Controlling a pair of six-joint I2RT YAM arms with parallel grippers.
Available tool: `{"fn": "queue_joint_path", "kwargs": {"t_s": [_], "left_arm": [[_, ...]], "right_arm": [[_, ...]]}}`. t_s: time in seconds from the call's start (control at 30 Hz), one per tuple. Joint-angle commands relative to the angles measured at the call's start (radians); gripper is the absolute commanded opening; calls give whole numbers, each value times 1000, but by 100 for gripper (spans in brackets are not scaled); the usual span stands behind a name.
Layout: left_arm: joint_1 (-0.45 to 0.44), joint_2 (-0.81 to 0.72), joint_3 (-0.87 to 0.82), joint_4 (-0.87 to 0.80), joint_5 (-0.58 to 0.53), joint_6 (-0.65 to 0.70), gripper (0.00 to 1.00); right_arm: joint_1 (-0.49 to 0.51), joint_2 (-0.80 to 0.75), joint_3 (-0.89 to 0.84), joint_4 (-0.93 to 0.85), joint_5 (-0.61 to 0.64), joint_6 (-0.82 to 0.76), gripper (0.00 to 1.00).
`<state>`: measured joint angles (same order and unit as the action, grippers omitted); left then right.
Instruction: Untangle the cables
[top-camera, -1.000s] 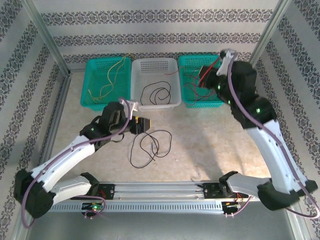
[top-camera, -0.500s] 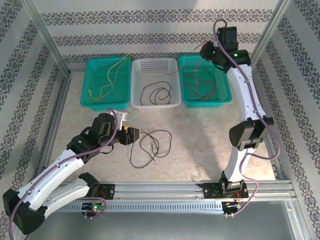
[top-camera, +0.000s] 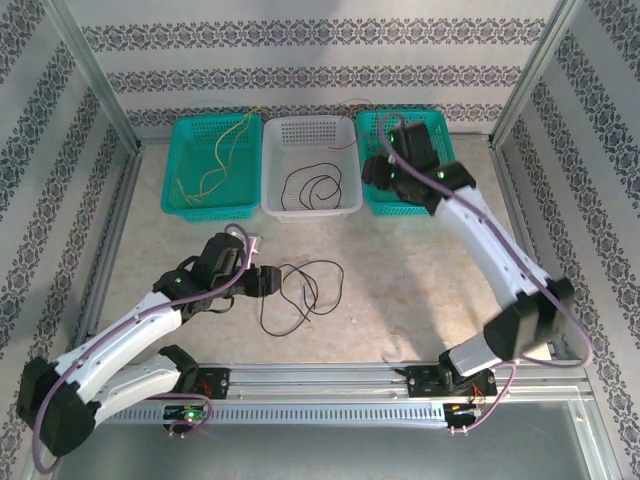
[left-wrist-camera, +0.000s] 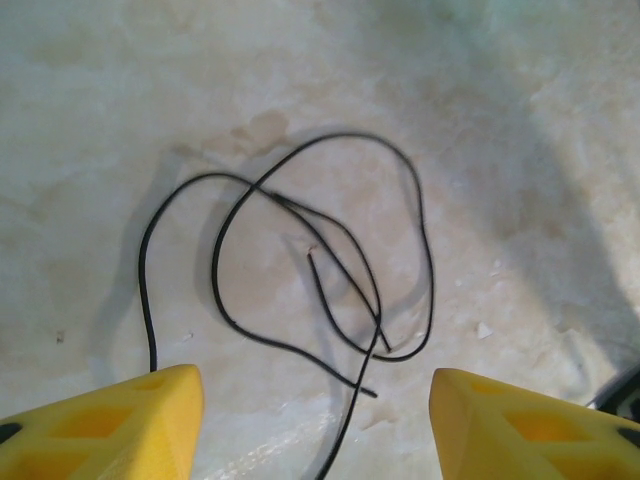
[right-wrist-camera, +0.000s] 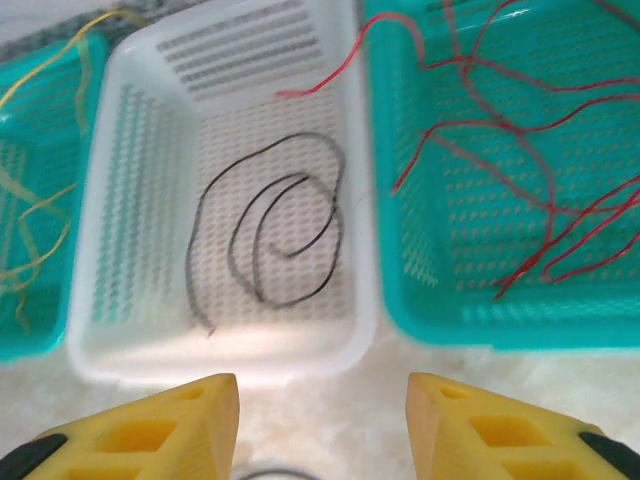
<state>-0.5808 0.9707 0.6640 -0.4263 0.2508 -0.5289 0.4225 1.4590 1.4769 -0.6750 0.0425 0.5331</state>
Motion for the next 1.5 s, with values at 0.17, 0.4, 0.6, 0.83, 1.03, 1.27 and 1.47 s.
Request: {"fn": "queue_joint_path", "kwargs": {"t_s": [0.17, 0.4, 0.6, 0.83, 1.03, 1.27, 1.47], "left_arm": [[-4, 74, 7, 50, 20, -55, 59], [-53, 163, 54, -48, -113, 3, 55], [-54, 186, 38, -89, -246, -52, 51], [-56, 235, 15, -169, -272, -100, 39], [-61, 292, -15, -155, -242, -115, 38], [-74, 391, -14, -92, -192, -117, 38], [-74, 412, -17, -67, -205, -115, 34]], "right_arm": [[258, -261, -446, 166, 158, 121, 49], [454, -286, -675, 303, 146, 262, 49], [534, -150, -737, 455, 91, 392, 46], [551, -32, -682, 447, 85, 417, 44], [552, 32, -653, 459, 67, 418, 43], [551, 107, -612, 460, 55, 408, 42], [549, 202, -554, 433, 43, 396, 39]]}}
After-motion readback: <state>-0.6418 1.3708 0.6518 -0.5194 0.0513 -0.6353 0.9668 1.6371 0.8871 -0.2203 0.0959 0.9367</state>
